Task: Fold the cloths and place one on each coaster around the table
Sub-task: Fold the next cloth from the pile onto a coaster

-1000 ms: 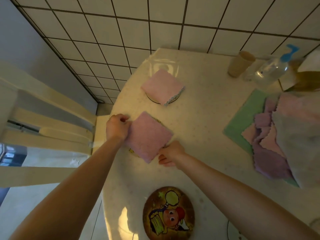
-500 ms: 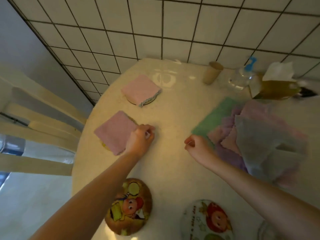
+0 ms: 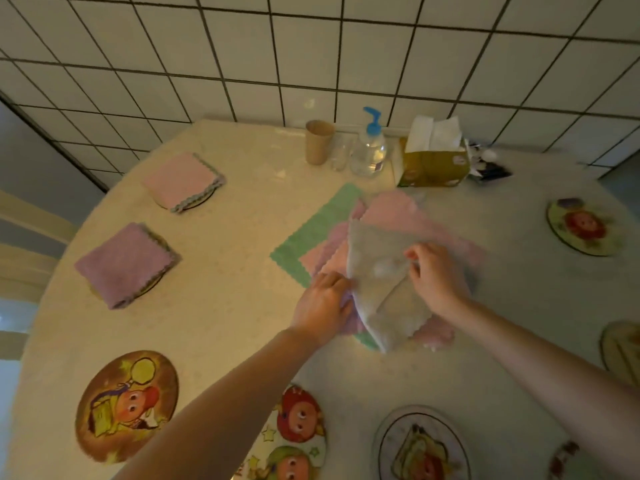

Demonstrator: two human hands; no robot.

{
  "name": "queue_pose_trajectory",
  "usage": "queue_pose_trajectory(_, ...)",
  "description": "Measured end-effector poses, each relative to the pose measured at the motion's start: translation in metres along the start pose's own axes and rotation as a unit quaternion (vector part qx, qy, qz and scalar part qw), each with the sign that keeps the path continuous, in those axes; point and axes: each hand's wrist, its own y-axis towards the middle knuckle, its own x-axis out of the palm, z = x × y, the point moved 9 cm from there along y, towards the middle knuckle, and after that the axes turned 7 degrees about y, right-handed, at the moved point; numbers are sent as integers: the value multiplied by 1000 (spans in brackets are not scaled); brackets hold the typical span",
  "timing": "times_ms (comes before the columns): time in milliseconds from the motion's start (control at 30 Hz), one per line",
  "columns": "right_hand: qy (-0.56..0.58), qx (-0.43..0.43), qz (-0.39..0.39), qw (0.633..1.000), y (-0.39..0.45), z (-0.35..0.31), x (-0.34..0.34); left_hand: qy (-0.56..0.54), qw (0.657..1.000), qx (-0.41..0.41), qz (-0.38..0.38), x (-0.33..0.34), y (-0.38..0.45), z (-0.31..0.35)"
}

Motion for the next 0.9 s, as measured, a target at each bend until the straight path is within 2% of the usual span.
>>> queue_pose_trajectory(200,-50,28,-65,996,57,43,10,-28,993,-111,-36,8,56,-2)
queue_pose_trajectory(367,-61,48,-134,988,71,58,30,98,988,-110,-49,2,91,-6)
queue_pose_trajectory(467,-76,24,-144,986,72,55,32,110,989,-80,-59,6,109,-2)
queue_pose_trajectory(533,-57,-30,-124,990,71,43,26,116,990,-41,-66,8,119,10)
queue_pose_trajectory(700,78,-156,-82,981,48,14,7,141,985,60,-84,9,140,42)
queue_pose_trajectory(800,106,-171,-59,978,37,19,-10,143,982,92,-84,-4,140,44)
queue_pose_trajectory(900,50,-179,-81,979,23,23,-16,111,985,126,-40,-32,119,44)
